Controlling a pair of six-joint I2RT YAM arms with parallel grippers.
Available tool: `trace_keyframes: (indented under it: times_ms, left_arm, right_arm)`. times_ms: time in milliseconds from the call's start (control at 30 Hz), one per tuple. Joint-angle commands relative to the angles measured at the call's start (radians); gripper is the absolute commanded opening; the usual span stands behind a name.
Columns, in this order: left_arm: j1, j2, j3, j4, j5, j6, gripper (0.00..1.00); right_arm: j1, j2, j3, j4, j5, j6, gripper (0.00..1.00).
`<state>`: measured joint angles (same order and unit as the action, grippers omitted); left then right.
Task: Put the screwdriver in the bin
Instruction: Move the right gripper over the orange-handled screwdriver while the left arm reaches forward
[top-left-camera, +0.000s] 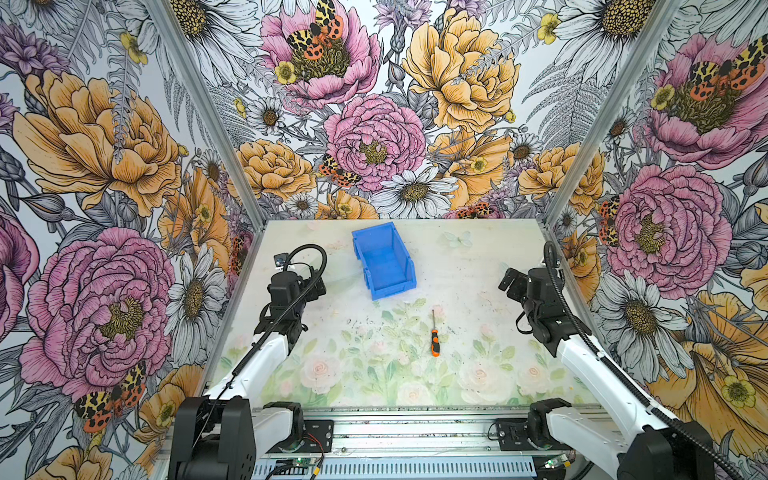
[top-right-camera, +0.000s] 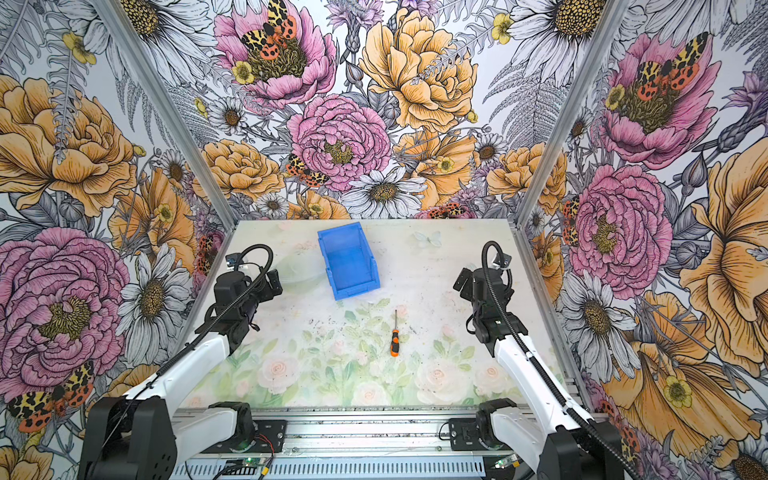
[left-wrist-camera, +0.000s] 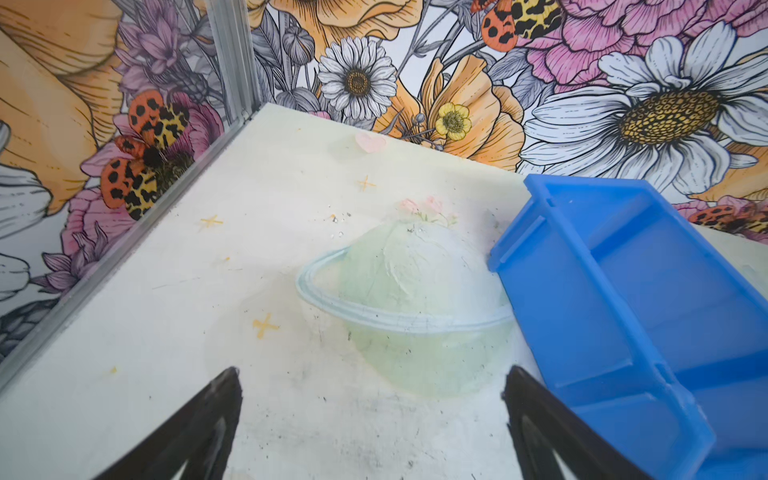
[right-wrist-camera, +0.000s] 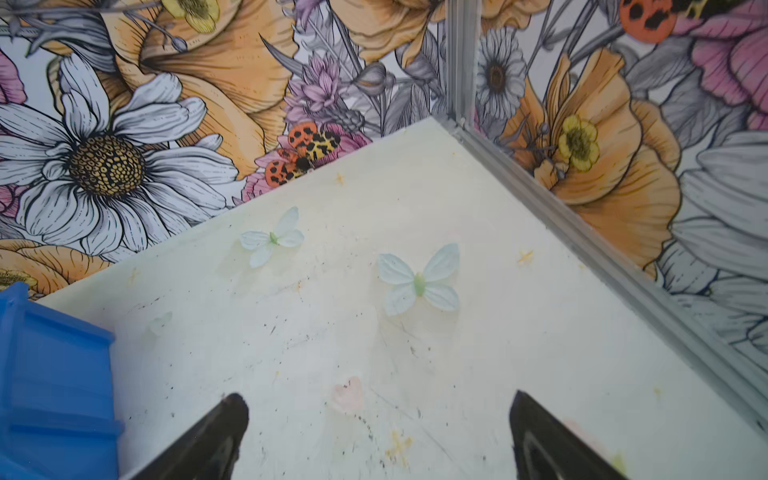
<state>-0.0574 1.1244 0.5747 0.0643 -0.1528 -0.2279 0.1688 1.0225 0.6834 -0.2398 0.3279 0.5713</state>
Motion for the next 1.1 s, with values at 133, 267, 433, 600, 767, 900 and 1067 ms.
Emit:
trace_keyframes:
  times_ms: [133,267,433,600,767,900,1067]
  left_arm:
    - [-0.016,-0.057,0.067,-0.266,0.147,-0.156,0.99]
    - [-0.013,-0.053,0.104,-0.356,0.229,-0.175,0.99]
    - [-0.013,-0.061,0.118,-0.403,0.329,-0.188,0.99]
    - [-0.013,-0.043,0.124,-0.428,0.488,-0.204,0.99]
    - [-0.030,0.004,0.105,-0.407,0.730,-0.249,0.99]
    - [-0.087,-0.006,0.090,-0.415,0.778,-0.223,0.99]
    - [-0.175,-0.008,0.103,-0.417,0.800,-0.225,0.99]
  right_arm:
    - [0.133,0.139,0.128,-0.314,-0.130,0.176,0.99]
    - [0.242,0.229,0.174,-0.326,-0.137,0.188,0.99]
    - [0.357,0.348,0.238,-0.328,-0.160,0.191,0.99]
    - [0.442,0.462,0.286,-0.332,-0.196,0.176,1.00]
    - [0.485,0.531,0.310,-0.335,-0.243,0.159,0.99]
    - [0.510,0.552,0.301,-0.339,-0.268,0.167,0.99]
    - [0.553,0.580,0.300,-0.339,-0.280,0.170,0.98]
